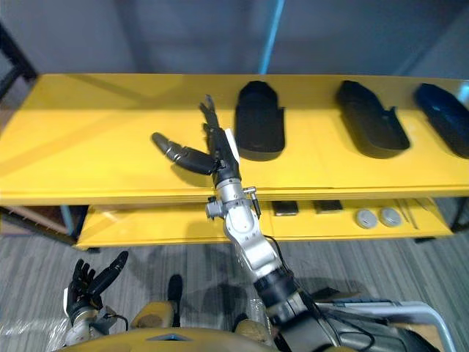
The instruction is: Walk over and take three plastic housings, then place them on the shelf
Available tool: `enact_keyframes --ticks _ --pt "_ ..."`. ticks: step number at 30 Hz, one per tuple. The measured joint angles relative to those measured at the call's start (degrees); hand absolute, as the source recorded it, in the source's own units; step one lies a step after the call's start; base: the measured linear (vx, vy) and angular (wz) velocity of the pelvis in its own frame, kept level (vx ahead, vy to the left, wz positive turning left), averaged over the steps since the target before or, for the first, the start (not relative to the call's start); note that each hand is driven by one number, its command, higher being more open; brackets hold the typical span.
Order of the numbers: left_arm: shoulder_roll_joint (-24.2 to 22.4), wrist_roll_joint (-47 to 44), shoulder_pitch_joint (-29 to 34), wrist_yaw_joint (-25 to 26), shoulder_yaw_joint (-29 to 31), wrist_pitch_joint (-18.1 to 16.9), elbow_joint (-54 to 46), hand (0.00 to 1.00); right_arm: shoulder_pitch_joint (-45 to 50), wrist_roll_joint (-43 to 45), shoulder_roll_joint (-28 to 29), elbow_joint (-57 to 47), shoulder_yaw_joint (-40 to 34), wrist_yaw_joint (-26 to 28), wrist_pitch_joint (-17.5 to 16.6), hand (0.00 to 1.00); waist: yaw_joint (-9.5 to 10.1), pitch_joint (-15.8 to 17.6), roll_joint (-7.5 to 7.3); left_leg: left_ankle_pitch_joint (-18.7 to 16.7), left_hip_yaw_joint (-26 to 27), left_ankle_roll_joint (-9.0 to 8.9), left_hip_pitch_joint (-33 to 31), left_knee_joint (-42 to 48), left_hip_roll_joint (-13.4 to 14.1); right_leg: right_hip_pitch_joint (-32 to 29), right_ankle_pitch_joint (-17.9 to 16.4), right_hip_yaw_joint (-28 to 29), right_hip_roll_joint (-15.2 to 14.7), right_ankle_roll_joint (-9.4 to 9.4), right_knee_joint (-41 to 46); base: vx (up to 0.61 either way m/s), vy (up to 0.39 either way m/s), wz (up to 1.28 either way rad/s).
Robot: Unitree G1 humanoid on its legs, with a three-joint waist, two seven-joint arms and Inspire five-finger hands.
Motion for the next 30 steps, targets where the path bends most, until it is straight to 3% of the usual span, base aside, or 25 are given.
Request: enact_keyframes --ticks 4,8,12,17,22,24,25,26,28,30 --pt "1.16 0.2 -4.28 -1.19 0.53 0.52 8.66 1.0 5.63 5.7 -5.11 -9.85 -10.61 6.83 -2.59 1.0 -2.89 -1.54 -1.94 -1.5 5.0 -0.1 2.16 -0.05 0.49 -0.1 1.2 5.1 0.28 0.29 -1.47 0.03 0.011 -0.62" --pt "2.55 0.19 -6.22 -3.36 -0.17 1.56 14.95 1.0 14.01 6.46 -5.95 -12.22 -20.72 5.15 -3.76 1.0 -6.32 -2.48 -2.48 -2.28 9.66 -0.12 3.13 -0.09 1.0 -1.45 2.64 9.79 0.7 0.38 -2.36 0.01 0.029 -0.64" --pt "2.81 0.2 -7.21 -5.78 -1.33 2.75 20.85 1.0 25.69 5.39 -4.01 -11.31 -27.06 -0.16 -3.77 1.0 -10.01 -3.03 -1.03 -3.02 14.13 -0.51 4.23 -0.15 1.61 -2.19 4.22 13.99 1.36 0.47 -3.91 0.0 0.01 -0.55" --pt "3.07 1.68 -7.75 -7.71 -1.74 4.79 26.72 1.0 36.33 3.1 0.91 -0.38 -32.51 -6.55 -3.97 1.0 -13.02 -3.92 1.1 -3.87 19.03 -1.34 6.33 -0.27 2.57 -3.15 4.51 18.73 2.52 0.34 -3.74 0.0 -0.003 -0.51" --pt "3.34 2.29 -5.5 -9.36 -1.74 4.93 29.22 1.0 42.57 3.77 4.16 5.74 -33.64 -8.01 -8.49 1.0 -15.92 -4.36 2.21 -5.12 24.39 -2.34 9.61 -0.27 3.92 -3.04 4.9 23.6 4.02 0.23 -3.65 0.01 -0.008 -0.56" --pt "3.37 2.28 -5.26 -9.5 -1.67 4.94 29.26 1.0 43.09 3.77 4.17 6.66 -32.4 -7.99 -10.41 1.0 -15.81 -4.53 2.09 -6.07 25.11 -3.46 10.52 0.27 3.86 -3.16 4.97 25.56 4.62 -0.17 -3.78 0.0 -0.006 -0.63" --pt "3.39 2.01 -5.31 -9.52 -1.52 4.9 29.19 1.0 42.36 3.77 4.16 7.26 -31.13 -7.93 -10.7 1.0 -14.93 -4.48 1.52 -9.67 20.73 -3.48 9.58 3.42 3.22 -3.57 5.27 27.7 4.87 -0.27 -3.77 -0.03 0.016 -1.07" --pt "2.96 0.51 -5.24 -9.55 -0.43 4.87 29.0 1.0 40.83 3.79 3.88 8.1 -29.32 -7.58 -11.59 1.0 -12.91 -4.53 1.47 -14.02 12.8 -2.68 7.94 7.55 1.95 -4.45 5.44 30.24 5.49 -0.55 -3.64 -0.04 0.029 -1.33" --pt "2.71 -1.26 -4.69 -8.89 -0.47 4.89 28.75 1.0 38.7 3.82 3.56 9.91 -25.86 -6.5 -12.83 1.0 -11.57 -4.62 1.78 -18.22 9.55 -1.71 5.95 13.64 1.96 -4.81 6.14 31.74 6.26 -1.76 -3.65 -0.03 0.064 -1.08" --pt "2.33 -1.57 -4.42 -9.37 -0.55 4.8 27.65 1.0 37.68 3.51 3.55 11.3 -23.37 -6.39 -13.01 1.0 -10.84 -4.55 1.9 -21.38 7.03 -1.38 4.59 17.93 2.05 -5.09 6.25 31.71 7.06 -1.71 -3.17 0.0 0.049 -0.38"
